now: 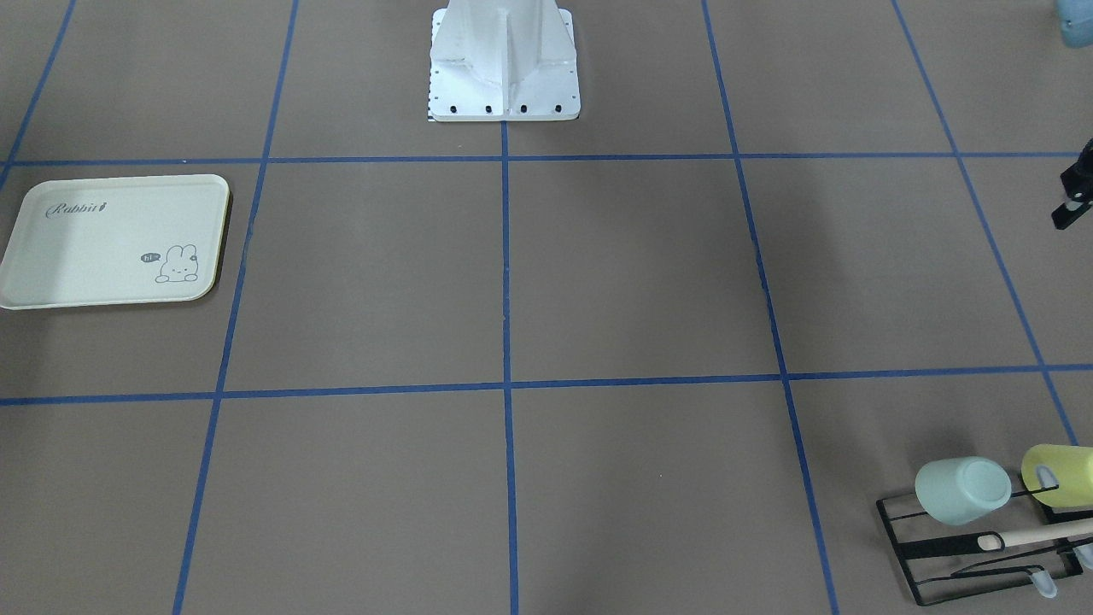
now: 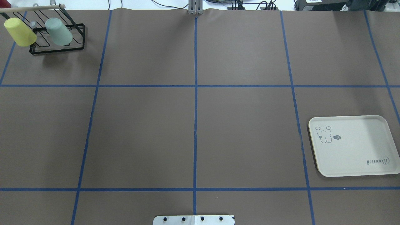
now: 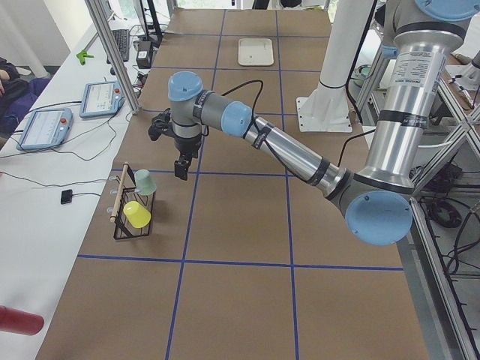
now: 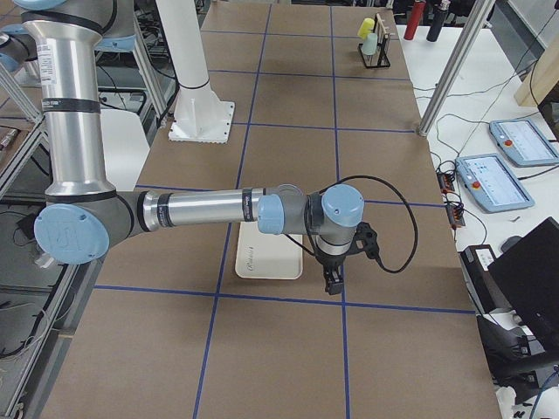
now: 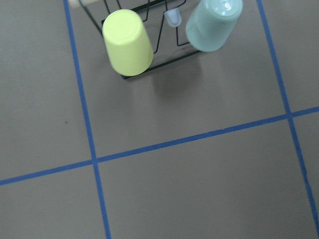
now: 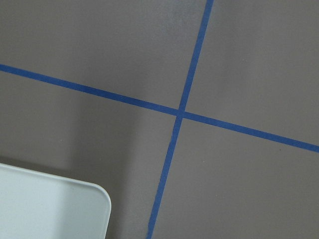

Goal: Left arm grabs green cup and hands to right arm on tray

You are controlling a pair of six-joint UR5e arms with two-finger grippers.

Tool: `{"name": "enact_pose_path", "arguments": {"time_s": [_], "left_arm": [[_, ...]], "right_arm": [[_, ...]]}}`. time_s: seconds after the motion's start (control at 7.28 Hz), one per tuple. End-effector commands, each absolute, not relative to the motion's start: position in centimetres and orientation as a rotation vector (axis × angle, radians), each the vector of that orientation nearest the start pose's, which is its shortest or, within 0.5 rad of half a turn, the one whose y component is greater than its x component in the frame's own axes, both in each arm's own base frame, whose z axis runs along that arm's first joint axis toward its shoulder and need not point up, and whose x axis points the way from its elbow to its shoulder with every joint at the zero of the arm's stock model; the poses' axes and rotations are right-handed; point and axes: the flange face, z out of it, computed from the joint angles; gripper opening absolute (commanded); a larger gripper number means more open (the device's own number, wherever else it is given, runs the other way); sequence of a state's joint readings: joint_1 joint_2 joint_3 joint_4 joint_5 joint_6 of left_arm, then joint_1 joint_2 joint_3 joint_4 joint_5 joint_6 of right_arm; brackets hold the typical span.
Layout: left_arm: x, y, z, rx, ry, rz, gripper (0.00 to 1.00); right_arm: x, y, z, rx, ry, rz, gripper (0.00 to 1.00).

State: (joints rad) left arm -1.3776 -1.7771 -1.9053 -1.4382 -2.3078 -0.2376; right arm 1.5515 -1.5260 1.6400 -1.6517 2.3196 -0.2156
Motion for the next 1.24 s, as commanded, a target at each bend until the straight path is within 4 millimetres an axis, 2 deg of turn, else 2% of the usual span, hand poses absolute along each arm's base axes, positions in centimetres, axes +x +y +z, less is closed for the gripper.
{"name": "enact_pose_path", "arguments": {"time_s": [0.0,0.14,0.27,0.41,0.69,0.82,0.96,1.1], "left_arm": [[9.2,-56.8,41.1,0.246,0.828,-0.083,1.00],[11.3,-58.0,42.1,0.343,0.812,-0.180,1.00],[12.1,-59.1,43.6,0.412,0.820,-0.257,1.00],[13.0,-59.7,44.3,0.477,0.801,-0.326,1.00],[19.9,-61.2,42.8,0.544,0.735,-0.453,1.00],[22.8,-61.3,43.0,0.575,0.697,-0.484,1.00],[23.7,-61.4,44.0,0.604,0.646,-0.500,1.00],[23.7,-61.7,44.4,0.642,0.627,-0.513,1.00]], "right_arm": [[4.9,-52.1,60.3,0.113,-0.740,-0.253,1.00],[4.6,-52.2,60.2,0.114,-0.737,-0.260,1.00],[3.9,-52.3,60.3,0.108,-0.732,-0.272,1.00],[3.4,-52.4,60.1,0.108,-0.736,-0.282,1.00],[2.0,-52.7,59.7,0.115,-0.733,-0.317,1.00],[2.0,-52.7,59.7,0.115,-0.733,-0.316,1.00],[1.8,-52.7,59.7,0.112,-0.732,-0.317,1.00],[1.8,-52.7,59.7,0.113,-0.732,-0.315,1.00]]}}
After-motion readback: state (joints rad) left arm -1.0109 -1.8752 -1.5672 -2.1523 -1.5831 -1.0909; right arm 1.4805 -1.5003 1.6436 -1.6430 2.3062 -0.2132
